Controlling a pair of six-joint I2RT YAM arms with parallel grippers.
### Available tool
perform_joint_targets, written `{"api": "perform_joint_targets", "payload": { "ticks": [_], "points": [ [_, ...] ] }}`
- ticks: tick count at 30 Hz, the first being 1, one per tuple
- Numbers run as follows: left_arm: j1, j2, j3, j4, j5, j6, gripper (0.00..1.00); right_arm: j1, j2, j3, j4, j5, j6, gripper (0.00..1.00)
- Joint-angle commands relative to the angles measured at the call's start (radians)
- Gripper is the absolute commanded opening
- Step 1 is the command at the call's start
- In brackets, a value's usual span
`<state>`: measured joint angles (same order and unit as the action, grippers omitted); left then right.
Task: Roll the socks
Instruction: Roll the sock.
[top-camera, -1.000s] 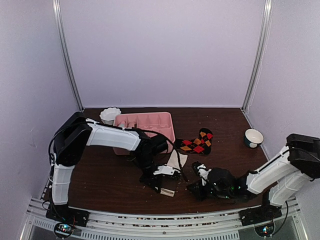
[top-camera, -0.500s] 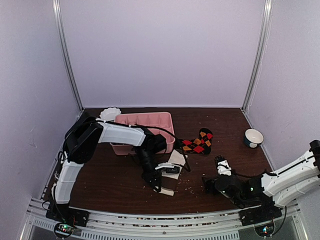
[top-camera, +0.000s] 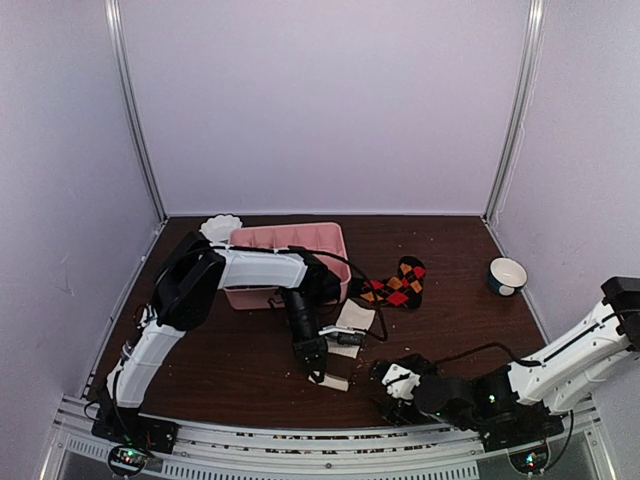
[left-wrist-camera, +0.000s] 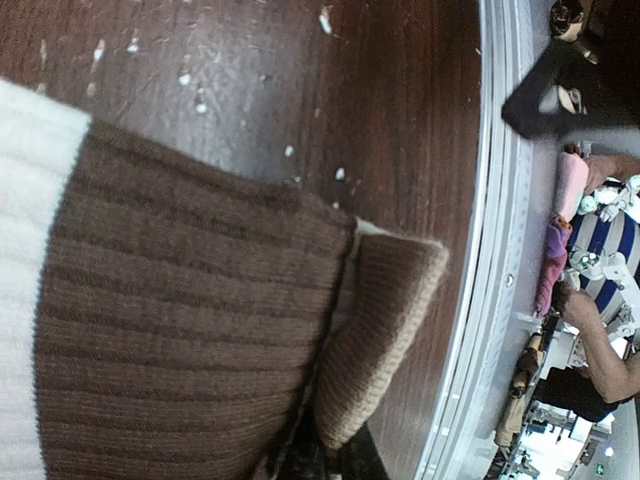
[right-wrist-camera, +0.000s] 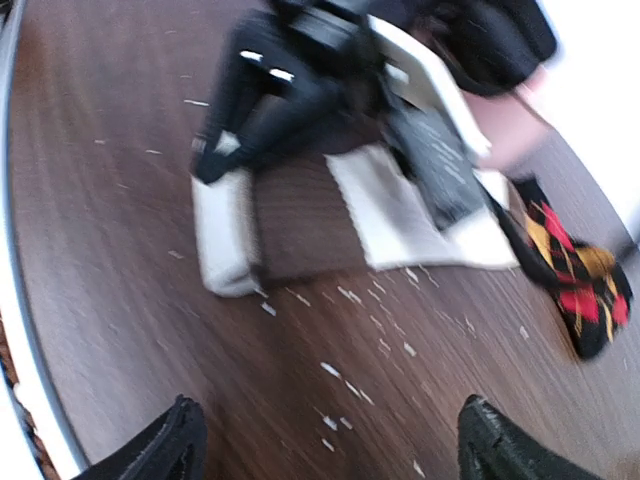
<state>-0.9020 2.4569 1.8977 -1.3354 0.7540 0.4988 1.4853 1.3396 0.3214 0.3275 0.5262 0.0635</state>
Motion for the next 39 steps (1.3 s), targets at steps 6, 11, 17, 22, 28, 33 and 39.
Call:
{"api": "perform_joint_targets", "payload": {
  "ticks": [6, 11, 17, 22, 28, 33, 39],
  "points": [
    [0.009, 0.085, 0.016, -0.014, -0.098, -0.010, 0.00, 0.007, 0.308, 0.256, 0.113, -0.188, -0.378, 0.69],
    [0.009, 0.086, 0.013, -0.018, -0.094, 0.000, 0.00, -0.030, 0.387, 0.303, 0.127, -0.253, -0.384, 0.54],
    [0.009, 0.095, 0.023, -0.032, -0.095, 0.008, 0.00, -0.084, 0.424, 0.314, 0.135, -0.292, -0.389, 0.48],
    [0.009, 0.096, 0.032, -0.046, -0.096, 0.015, 0.00, -0.127, 0.443, 0.316, 0.116, -0.358, -0.370, 0.36],
    [0.011, 0.094, 0.036, -0.049, -0.096, 0.018, 0.00, -0.163, 0.461, 0.295, 0.098, -0.414, -0.307, 0.18],
    [0.010, 0.074, 0.029, -0.048, -0.098, 0.029, 0.09, -0.198, 0.496, 0.282, 0.095, -0.463, -0.209, 0.11],
    [0.015, -0.157, -0.179, 0.163, -0.164, 0.011, 0.52, -0.237, 0.508, 0.234, 0.134, -0.594, -0.052, 0.03]
  ]
}}
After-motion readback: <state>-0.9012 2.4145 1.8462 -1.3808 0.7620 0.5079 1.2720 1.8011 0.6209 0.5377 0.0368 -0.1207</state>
